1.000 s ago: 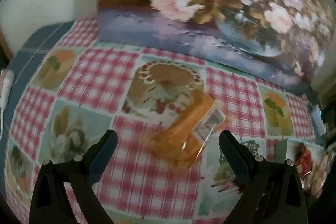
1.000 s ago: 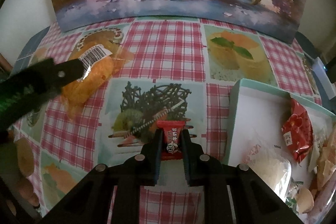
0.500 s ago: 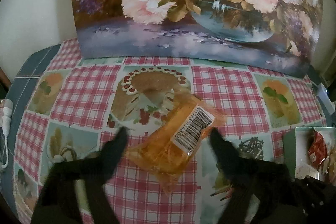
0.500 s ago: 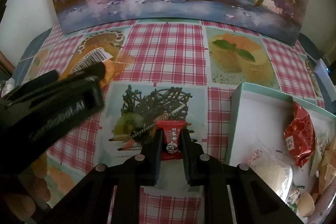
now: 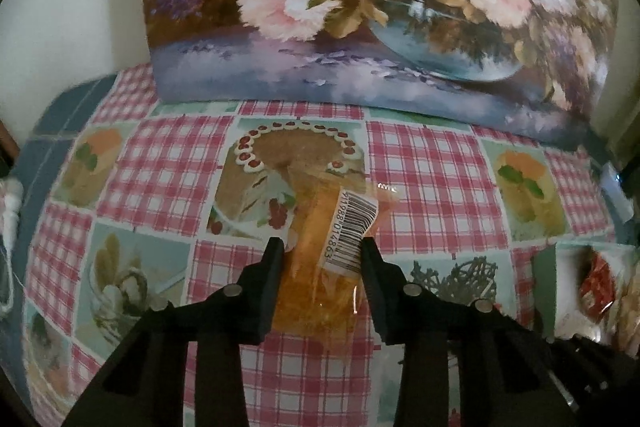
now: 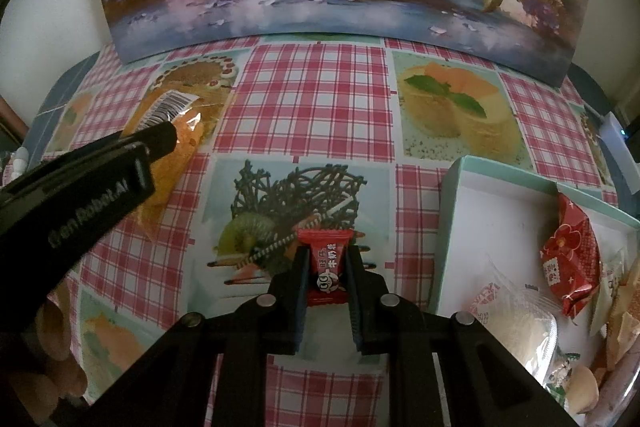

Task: Organize snacks
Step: 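Grasp the orange barcoded bread packet with the left tool while the right tool grasps the small red candy, then carry the bread packet and red candy over the tray with both tools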

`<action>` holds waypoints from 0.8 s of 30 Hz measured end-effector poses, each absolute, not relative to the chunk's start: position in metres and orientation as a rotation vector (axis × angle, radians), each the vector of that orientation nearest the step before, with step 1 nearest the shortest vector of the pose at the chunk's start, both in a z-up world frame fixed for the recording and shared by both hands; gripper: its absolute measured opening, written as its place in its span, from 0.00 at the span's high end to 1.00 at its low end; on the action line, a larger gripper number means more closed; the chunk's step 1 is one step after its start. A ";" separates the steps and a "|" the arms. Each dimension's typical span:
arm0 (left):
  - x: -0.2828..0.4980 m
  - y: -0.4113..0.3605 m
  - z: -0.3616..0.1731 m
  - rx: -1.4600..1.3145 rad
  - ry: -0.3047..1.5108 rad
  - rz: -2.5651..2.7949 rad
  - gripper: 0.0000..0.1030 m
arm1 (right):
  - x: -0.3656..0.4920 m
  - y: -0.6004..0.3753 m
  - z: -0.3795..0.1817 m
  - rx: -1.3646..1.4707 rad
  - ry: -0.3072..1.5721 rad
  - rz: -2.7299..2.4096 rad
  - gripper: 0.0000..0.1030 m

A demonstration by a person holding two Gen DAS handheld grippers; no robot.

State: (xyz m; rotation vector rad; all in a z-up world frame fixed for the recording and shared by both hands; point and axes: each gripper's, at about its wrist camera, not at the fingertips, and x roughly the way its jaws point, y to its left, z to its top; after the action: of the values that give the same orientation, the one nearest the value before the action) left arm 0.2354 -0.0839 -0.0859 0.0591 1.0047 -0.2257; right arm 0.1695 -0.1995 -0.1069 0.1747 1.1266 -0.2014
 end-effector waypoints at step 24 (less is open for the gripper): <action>0.243 -0.082 -0.106 0.049 1.060 -0.182 0.55 | 0.170 -0.198 -0.107 0.154 1.127 -0.194 0.82</action>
State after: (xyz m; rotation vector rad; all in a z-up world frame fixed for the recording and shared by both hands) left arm 0.2434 -0.0823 -0.1059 0.0491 1.0604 -0.1822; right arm 0.1702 -0.1985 -0.1074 0.1542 1.1274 -0.1937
